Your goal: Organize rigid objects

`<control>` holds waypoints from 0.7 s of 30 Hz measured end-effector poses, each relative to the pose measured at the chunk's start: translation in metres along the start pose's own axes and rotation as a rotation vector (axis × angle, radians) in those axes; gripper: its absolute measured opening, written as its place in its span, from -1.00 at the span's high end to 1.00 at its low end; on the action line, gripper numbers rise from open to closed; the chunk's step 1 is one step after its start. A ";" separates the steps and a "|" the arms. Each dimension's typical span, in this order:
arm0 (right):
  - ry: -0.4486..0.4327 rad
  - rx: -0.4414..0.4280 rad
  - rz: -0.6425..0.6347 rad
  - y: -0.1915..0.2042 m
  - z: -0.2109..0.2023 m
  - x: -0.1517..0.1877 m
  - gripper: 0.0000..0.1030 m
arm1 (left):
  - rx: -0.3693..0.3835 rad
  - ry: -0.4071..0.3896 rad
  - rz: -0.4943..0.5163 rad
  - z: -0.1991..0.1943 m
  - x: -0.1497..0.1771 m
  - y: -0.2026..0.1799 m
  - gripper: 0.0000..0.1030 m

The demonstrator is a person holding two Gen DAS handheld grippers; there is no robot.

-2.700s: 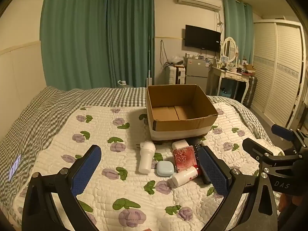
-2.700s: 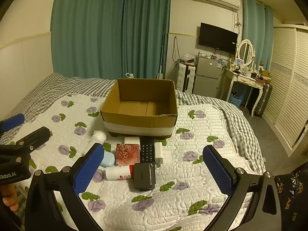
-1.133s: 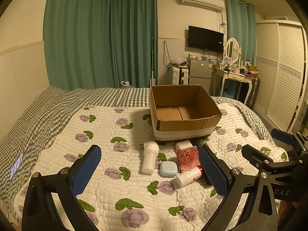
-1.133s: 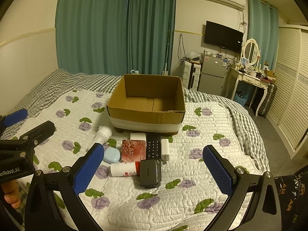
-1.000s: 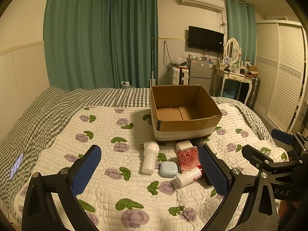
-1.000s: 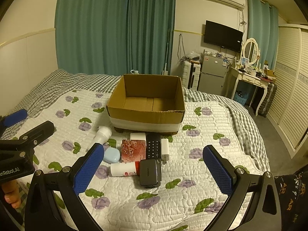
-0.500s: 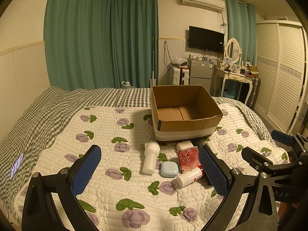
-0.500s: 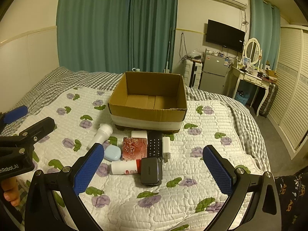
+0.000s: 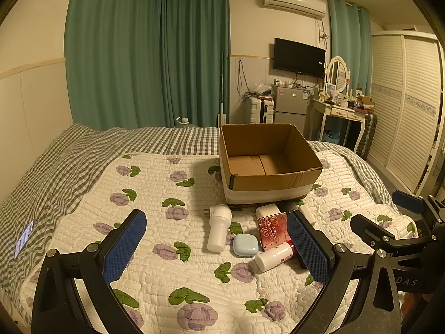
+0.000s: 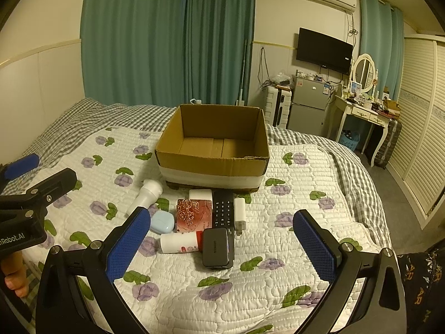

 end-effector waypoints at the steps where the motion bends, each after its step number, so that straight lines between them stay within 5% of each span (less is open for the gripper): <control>1: 0.000 -0.001 0.000 0.000 0.000 0.000 -1.00 | 0.000 0.001 0.000 0.000 0.000 -0.001 -0.99; 13: 0.019 -0.007 -0.013 0.002 0.007 0.005 -0.95 | -0.003 0.010 0.002 0.003 0.002 0.001 -0.99; 21: 0.140 -0.004 -0.008 -0.005 0.049 0.034 -0.95 | -0.024 0.087 0.013 0.032 0.022 0.000 -0.99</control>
Point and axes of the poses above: each gripper's, at about its wrist camera, not at the fingertips, and z roughly the way its jaws point, y to its left, x to its underside, the point moved 7 cm from there along z, roughly the way its jaws point, and after that the axes turned 1 degree about y, right-handed, at the moved point
